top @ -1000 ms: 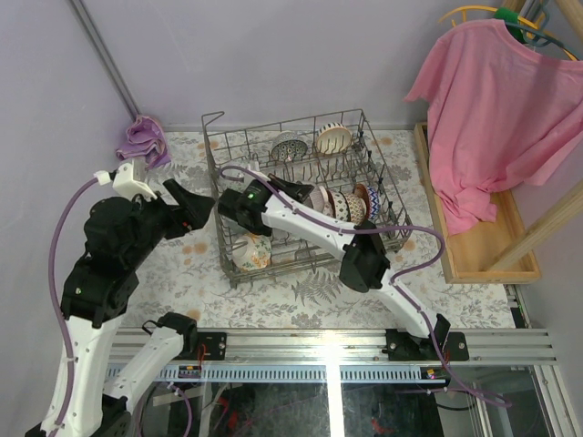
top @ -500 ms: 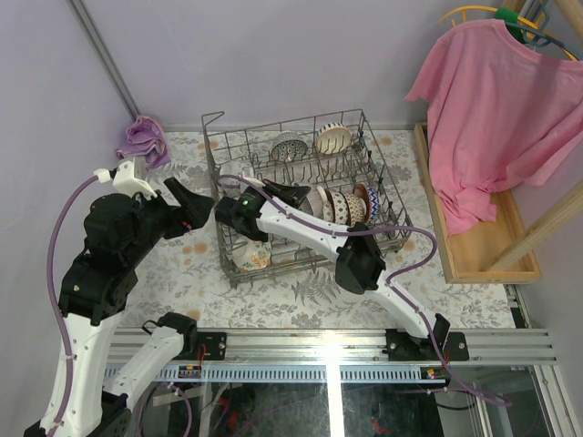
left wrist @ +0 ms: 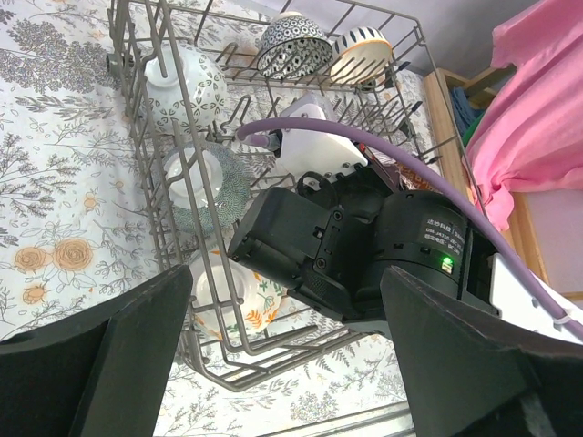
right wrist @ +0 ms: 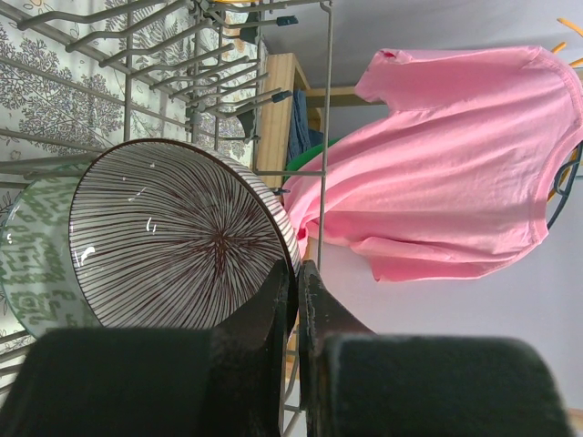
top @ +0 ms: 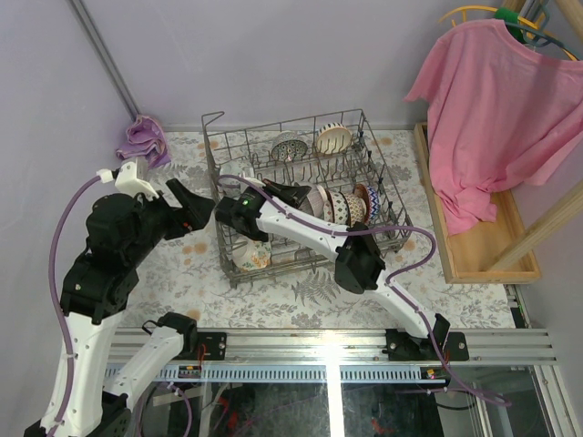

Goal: Load the bowls into the dish rack
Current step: Adjust the dish rack at the center of the board.

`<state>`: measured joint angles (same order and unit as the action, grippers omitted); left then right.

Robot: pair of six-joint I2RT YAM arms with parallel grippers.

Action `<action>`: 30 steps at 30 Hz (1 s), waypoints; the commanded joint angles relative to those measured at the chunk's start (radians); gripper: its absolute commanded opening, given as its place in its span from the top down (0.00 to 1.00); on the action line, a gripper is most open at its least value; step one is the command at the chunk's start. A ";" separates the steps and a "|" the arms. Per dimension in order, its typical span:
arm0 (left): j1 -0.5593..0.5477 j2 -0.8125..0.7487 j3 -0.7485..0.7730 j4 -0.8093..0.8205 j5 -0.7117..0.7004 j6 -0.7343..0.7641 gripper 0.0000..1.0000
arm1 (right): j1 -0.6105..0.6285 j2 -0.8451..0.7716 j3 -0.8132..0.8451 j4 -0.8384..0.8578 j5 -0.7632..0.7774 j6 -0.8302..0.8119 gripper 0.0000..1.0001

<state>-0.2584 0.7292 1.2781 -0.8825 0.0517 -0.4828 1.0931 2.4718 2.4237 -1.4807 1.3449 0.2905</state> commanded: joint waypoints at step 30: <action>-0.002 -0.002 -0.012 0.018 0.027 0.017 0.15 | 0.026 0.075 0.010 0.031 -0.455 0.191 1.00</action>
<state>-0.2584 0.7242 1.2526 -0.8829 0.0525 -0.4740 1.0988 2.4851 2.4699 -1.5082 1.2999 0.3309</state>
